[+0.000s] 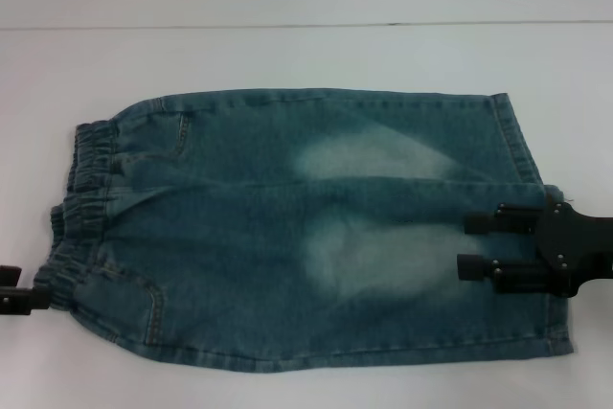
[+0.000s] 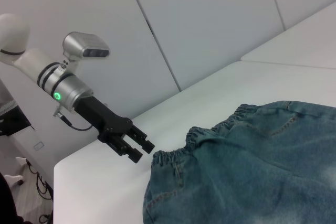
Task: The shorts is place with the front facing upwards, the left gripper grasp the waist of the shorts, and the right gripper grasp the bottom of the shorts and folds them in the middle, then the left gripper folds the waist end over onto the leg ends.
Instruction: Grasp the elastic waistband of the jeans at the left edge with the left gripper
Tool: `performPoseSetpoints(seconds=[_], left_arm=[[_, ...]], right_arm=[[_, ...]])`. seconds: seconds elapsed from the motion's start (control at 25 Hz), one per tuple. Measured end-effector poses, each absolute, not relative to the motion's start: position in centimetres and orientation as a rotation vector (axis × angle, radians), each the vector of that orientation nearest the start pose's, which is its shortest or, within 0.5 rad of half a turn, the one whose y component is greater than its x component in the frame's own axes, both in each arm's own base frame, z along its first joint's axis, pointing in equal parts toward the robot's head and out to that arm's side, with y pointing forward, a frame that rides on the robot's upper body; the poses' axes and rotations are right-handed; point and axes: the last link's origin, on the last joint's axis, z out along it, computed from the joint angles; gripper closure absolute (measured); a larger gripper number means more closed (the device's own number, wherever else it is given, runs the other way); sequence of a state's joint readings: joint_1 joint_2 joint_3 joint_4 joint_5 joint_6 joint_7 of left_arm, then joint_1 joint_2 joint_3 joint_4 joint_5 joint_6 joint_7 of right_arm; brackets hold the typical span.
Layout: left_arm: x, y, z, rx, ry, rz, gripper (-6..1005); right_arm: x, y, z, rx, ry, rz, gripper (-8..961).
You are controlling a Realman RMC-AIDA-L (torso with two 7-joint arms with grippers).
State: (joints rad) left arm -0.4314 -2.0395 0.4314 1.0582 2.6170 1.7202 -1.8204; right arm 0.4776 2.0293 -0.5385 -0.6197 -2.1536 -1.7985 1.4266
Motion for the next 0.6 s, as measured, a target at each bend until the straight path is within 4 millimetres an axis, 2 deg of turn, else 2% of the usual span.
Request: performPoseSetpoints(seconds=[0.6], left_arm=[[-35.0,28.9,7.4,-2.511,-1.232,0.061,372]], right_arm=[[28.6,28.6,1.8,-2.831,0.810,0.791,161]])
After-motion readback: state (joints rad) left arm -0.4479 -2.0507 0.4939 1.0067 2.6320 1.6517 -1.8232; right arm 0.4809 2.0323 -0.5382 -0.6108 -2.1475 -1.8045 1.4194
